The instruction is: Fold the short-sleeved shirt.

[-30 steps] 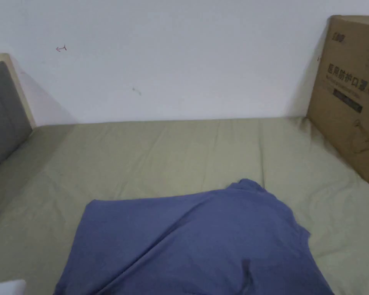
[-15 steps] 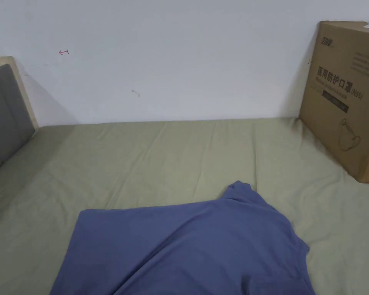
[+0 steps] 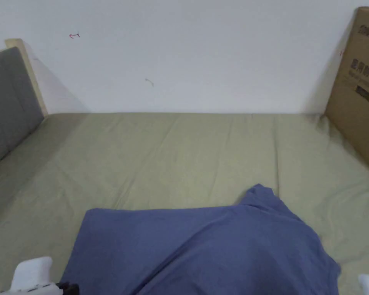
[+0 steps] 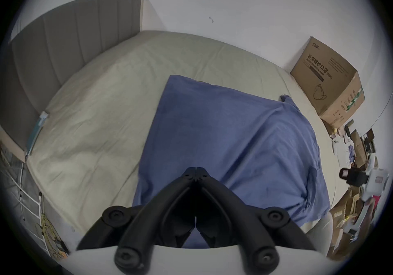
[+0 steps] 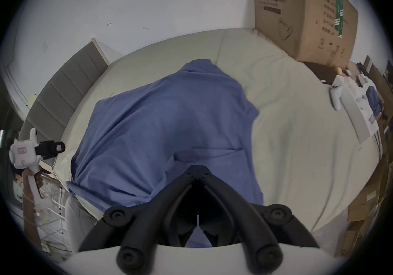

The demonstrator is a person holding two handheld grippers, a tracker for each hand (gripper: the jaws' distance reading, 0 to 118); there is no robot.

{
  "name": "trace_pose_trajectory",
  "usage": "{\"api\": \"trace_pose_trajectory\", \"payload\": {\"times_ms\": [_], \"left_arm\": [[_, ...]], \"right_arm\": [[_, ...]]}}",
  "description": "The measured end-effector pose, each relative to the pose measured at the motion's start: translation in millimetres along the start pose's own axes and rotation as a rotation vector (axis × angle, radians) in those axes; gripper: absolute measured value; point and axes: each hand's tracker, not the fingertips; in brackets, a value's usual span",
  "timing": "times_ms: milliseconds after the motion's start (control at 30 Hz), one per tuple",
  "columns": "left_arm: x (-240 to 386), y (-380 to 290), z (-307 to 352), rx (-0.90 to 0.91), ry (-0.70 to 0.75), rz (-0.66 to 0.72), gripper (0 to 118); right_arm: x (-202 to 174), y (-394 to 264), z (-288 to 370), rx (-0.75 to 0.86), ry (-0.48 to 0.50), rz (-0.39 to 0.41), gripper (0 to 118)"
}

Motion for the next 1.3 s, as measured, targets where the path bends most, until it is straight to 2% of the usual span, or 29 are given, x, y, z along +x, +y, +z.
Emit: {"api": "trace_pose_trajectory", "payload": {"times_ms": [67, 100, 133, 167, 200, 300, 433, 500, 567, 600, 633, 667, 700, 800, 967, 1100, 1133, 1167, 1200, 1233, 1267, 1300], "left_arm": [[3.4, 28.4, -24.6, -0.012, 0.005, -0.024, 0], [5.7, 49.9, -41.4, -0.034, 0.006, -0.065, 5], [5.3, 66.6, -57.4, -0.020, 0.007, -0.089, 20], [3.4, 82.8, -73.3, -0.010, 0.011, -0.104, 45], [0.7, 103.1, -92.5, -0.024, 0.006, -0.128, 45], [-11.0, 159.1, -143.8, -0.078, 0.040, -0.064, 78], [-16.9, 200.9, -191.9, -0.109, 0.110, 0.040, 78], [-11.9, 207.2, -211.7, -0.172, 0.113, 0.010, 78], [-6.1, 202.8, -230.8, -0.219, 0.143, -0.056, 71], [-3.6, 197.5, -241.8, -0.258, 0.169, -0.085, 58], [-2.0, 190.5, -248.6, -0.289, 0.164, -0.092, 38], [-0.9, 182.5, -250.4, -0.287, 0.133, -0.084, 12], [-0.8, 175.6, -244.2, -0.240, 0.050, -0.046, 0], [9.7, 172.6, -241.6, -0.231, 0.126, -0.131, 0], [4.9, 183.8, -227.4, -0.242, 0.102, -0.082, 0], [6.8, 185.2, -201.9, -0.193, 0.100, -0.126, 0], [8.0, 185.3, -194.9, -0.181, 0.090, -0.133, 0], [7.1, 187.2, -192.0, -0.164, 0.087, -0.145, 0], [8.2, 188.2, -187.4, -0.158, 0.084, -0.160, 0], [9.8, 189.2, -182.3, -0.153, 0.083, -0.173, 0], [11.1, 190.0, -177.8, -0.142, 0.082, -0.187, 0], [11.0, 191.3, -176.0, -0.134, 0.081, -0.198, 0]], "right_arm": [[-2.5, 10.2, -17.4, -0.012, 0.006, 0.009, 0], [-3.7, 15.8, -26.4, -0.018, 0.005, 0.013, 0], [-4.7, 20.6, -33.9, -0.021, 0.006, 0.015, 0], [-5.0, 24.5, -39.9, -0.025, 0.009, 0.014, 0], [-6.2, 27.2, -45.6, -0.030, 0.017, 0.010, 0], [-5.8, 30.3, -61.1, -0.045, 0.038, -0.010, 0], [-5.5, 23.5, -77.6, -0.094, 0.036, -0.027, 0], [-4.6, 19.0, -84.1, -0.111, 0.029, -0.029, 0], [-1.4, 17.0, -88.4, -0.123, 0.023, -0.034, 0], [0.6, 15.7, -90.4, -0.131, 0.020, -0.037, 0], [2.8, 15.3, -91.5, -0.137, 0.012, -0.037, 0], [5.2, 15.3, -91.3, -0.140, 0.001, -0.037, 0], [8.7, 15.6, -89.7, -0.147, -0.020, -0.033, 0], [22.4, 17.6, -84.2, -0.149, -0.057, -0.037, 0], [45.8, 38.5, -68.9, -0.107, -0.057, -0.084, 0], [58.1, 76.2, -66.8, -0.065, -0.043, -0.043, 0], [60.7, 90.3, -71.1, -0.069, -0.033, -0.024, 4], [63.6, 104.9, -76.3, -0.074, -0.021, -0.008, 21], [65.5, 119.1, -83.0, -0.076, -0.028, -0.013, 21], [67.5, 134.3, -91.0, -0.072, -0.040, -0.021, 30], [70.8, 150.0, -102.1, -0.073, -0.035, -0.025, 48], [74.9, 167.3, -115.4, -0.082, -0.017, -0.026, 83]]}}
